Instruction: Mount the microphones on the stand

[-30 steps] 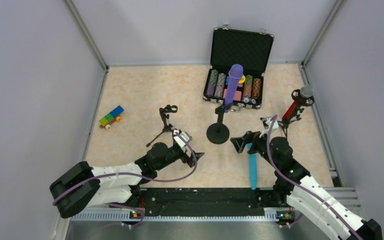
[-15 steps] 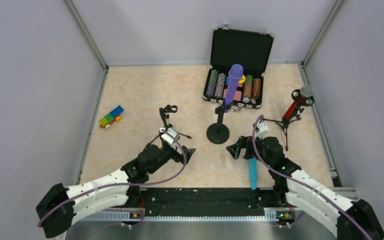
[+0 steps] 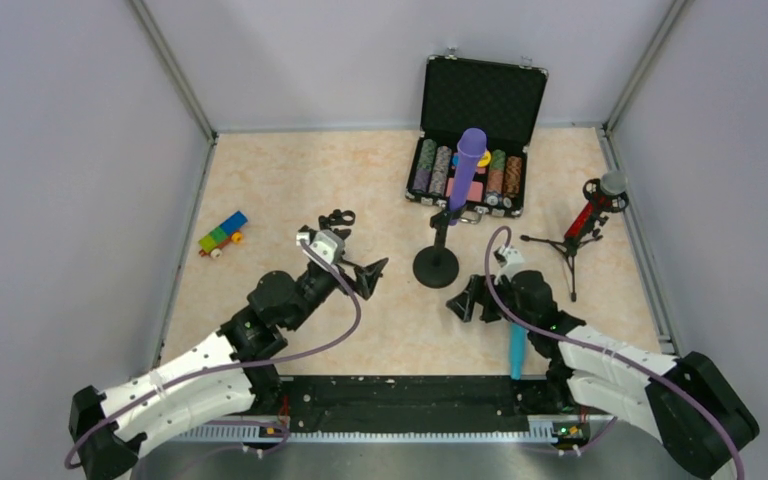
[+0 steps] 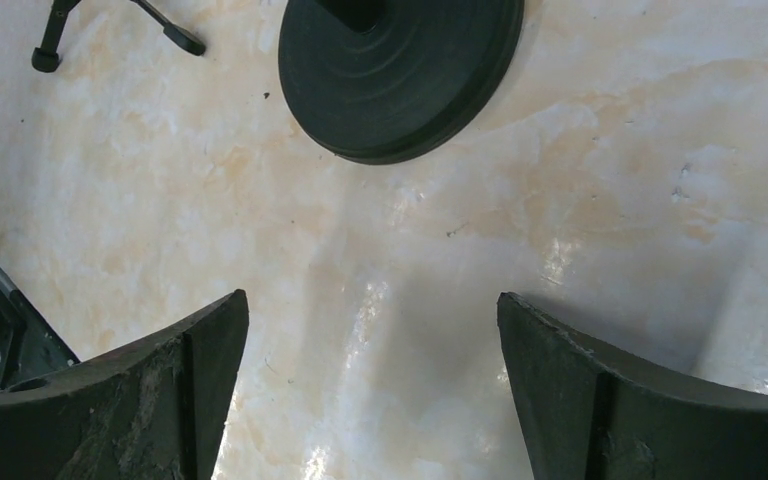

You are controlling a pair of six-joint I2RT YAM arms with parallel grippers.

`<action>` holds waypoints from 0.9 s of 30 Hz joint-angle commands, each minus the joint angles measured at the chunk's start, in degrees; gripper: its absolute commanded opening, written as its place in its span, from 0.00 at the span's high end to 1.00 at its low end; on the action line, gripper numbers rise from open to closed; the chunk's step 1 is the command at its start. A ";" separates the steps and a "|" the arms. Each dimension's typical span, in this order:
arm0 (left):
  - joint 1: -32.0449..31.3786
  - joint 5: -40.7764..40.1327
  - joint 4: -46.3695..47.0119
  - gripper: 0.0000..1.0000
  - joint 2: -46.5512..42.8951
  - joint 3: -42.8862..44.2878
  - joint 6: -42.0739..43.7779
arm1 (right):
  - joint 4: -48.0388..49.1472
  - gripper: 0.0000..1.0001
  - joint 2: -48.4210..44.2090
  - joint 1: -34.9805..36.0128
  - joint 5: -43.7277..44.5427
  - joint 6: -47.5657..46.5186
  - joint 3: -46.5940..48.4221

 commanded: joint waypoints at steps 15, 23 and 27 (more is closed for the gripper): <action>14.51 15.56 -13.94 0.01 13.83 26.39 6.62 | 14.73 0.11 18.09 1.16 -2.20 9.15 5.33; 24.35 24.15 -20.62 0.01 20.60 32.56 5.19 | 20.29 0.09 25.05 1.21 -0.03 12.03 6.72; 28.65 27.49 -20.64 0.01 20.29 30.20 3.56 | 22.01 0.09 27.37 1.22 0.88 12.52 7.60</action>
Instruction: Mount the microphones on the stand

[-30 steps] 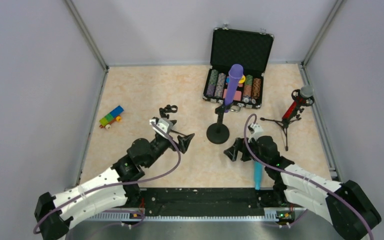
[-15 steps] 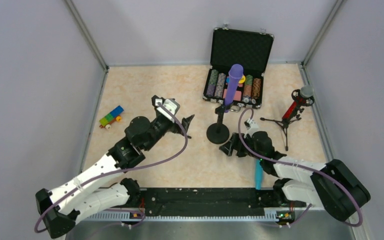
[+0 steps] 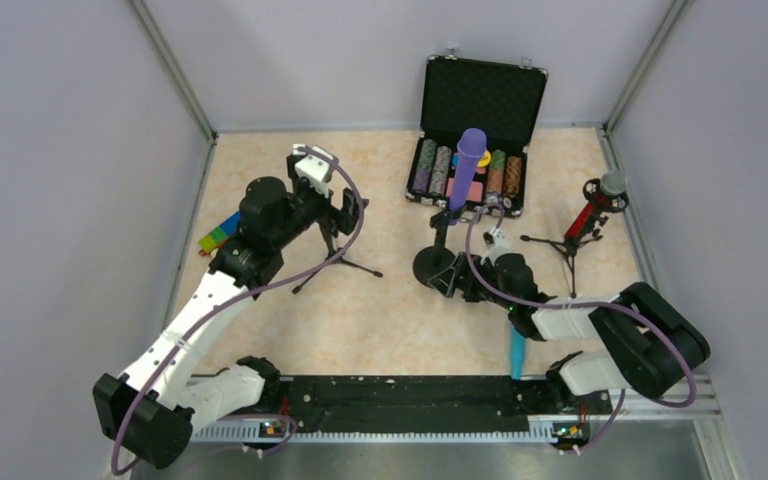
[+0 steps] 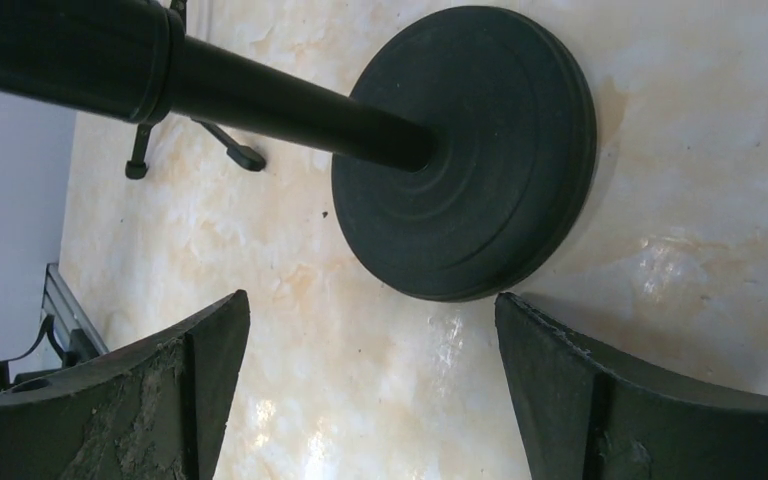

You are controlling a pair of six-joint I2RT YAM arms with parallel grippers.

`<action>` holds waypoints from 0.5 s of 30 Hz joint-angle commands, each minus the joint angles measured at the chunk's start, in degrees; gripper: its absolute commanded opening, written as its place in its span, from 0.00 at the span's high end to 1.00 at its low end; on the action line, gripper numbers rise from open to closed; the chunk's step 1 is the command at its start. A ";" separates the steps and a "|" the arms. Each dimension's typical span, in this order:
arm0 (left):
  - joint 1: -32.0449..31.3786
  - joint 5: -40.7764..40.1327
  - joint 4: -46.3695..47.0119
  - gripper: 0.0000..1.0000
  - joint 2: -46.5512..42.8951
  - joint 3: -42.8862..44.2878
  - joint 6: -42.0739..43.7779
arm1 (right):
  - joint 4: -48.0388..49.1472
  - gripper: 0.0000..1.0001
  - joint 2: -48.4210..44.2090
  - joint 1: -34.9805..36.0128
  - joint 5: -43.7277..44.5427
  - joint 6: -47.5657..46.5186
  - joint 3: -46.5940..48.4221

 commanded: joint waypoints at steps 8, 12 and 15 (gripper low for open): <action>10.52 9.17 2.25 0.01 -5.51 -9.63 -1.30 | 4.26 0.07 6.60 0.94 4.59 0.76 2.85; 11.93 10.72 3.09 0.01 -6.93 -13.57 1.01 | 4.77 0.06 6.12 0.97 6.08 -0.66 2.87; 12.28 12.85 3.11 0.01 -6.74 -15.55 2.23 | 2.15 0.05 3.47 0.97 6.20 -1.66 2.91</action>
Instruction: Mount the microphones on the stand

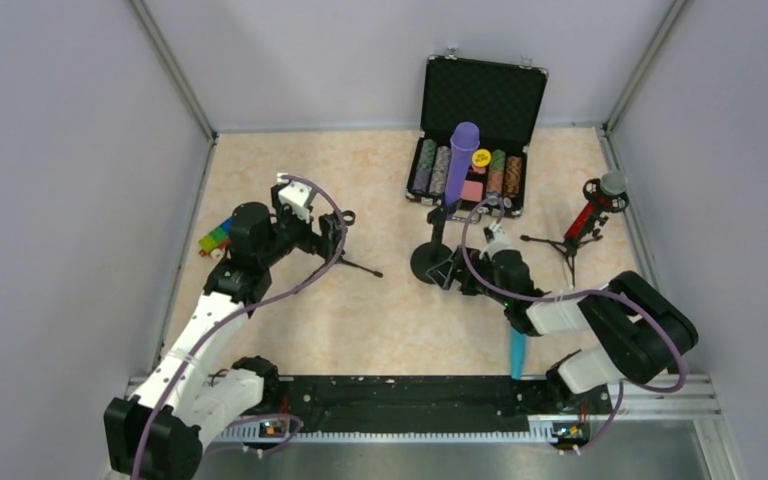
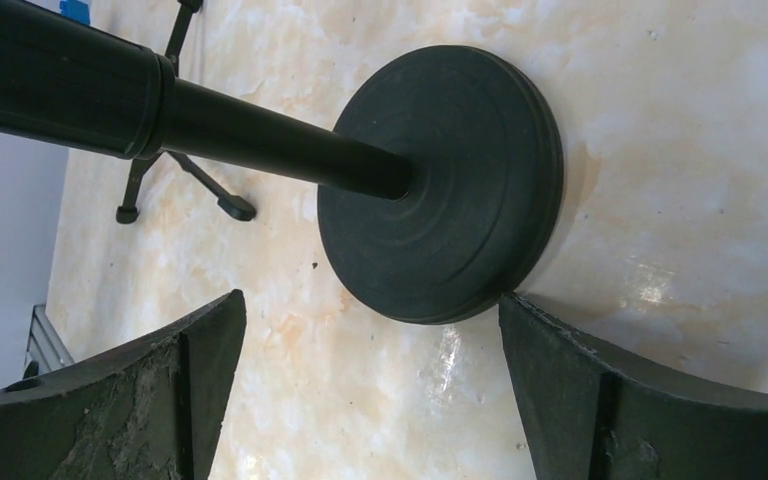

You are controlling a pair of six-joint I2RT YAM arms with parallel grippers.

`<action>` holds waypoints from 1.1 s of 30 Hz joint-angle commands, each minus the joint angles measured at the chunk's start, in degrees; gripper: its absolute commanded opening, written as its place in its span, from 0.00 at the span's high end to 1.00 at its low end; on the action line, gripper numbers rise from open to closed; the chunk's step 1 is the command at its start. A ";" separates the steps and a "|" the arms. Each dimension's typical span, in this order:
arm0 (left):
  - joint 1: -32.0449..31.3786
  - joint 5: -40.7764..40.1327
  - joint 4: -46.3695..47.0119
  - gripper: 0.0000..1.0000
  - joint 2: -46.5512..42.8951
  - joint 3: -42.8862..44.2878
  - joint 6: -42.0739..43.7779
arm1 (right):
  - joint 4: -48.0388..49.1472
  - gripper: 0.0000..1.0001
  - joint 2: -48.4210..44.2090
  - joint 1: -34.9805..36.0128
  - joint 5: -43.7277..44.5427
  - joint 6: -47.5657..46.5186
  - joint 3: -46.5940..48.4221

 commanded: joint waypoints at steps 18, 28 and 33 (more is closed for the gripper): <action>0.64 0.79 21.13 0.06 9.75 -6.34 2.83 | -28.11 0.03 -35.09 0.80 9.95 -7.24 -3.28; 0.63 5.42 19.91 0.66 10.26 -7.12 7.16 | -34.27 0.02 -42.09 0.73 12.90 -8.76 -2.93; 0.63 10.11 17.99 0.82 8.57 -7.49 9.39 | -35.43 0.02 -41.57 0.75 12.63 -9.54 -1.57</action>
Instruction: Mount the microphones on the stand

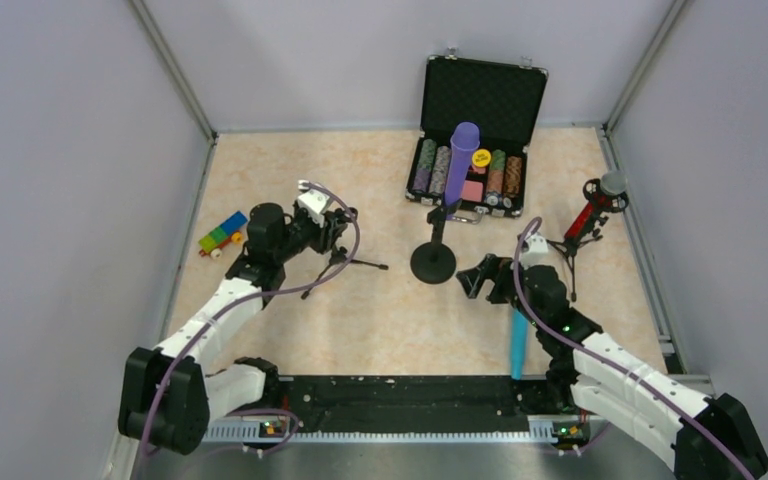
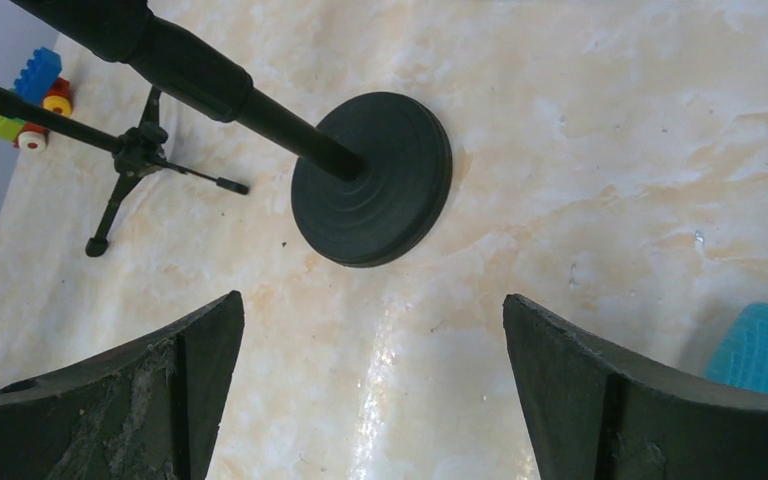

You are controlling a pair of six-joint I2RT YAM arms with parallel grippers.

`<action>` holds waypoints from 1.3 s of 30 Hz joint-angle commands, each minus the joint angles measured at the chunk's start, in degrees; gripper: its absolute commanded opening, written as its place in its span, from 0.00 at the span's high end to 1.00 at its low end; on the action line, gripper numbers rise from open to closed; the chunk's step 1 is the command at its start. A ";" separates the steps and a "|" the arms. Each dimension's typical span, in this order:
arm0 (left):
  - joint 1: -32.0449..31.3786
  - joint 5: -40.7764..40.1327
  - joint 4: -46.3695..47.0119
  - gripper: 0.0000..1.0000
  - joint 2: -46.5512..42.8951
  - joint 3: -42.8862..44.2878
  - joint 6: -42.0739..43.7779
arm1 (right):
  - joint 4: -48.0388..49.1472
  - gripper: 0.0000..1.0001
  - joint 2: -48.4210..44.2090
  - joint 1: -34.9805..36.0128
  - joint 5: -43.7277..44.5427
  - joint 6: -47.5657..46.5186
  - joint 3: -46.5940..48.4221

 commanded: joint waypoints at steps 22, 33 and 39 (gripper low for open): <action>-11.31 8.76 -3.83 1.00 -16.00 -4.55 2.56 | -5.74 0.01 -2.66 0.68 3.42 -1.37 3.99; -20.75 2.40 -1.05 1.00 -10.36 -2.49 1.10 | -8.90 0.01 -3.16 0.67 5.89 1.00 4.62; -22.87 2.60 1.31 1.00 -8.57 -2.88 1.25 | -9.64 0.01 -2.95 0.67 6.10 1.66 4.72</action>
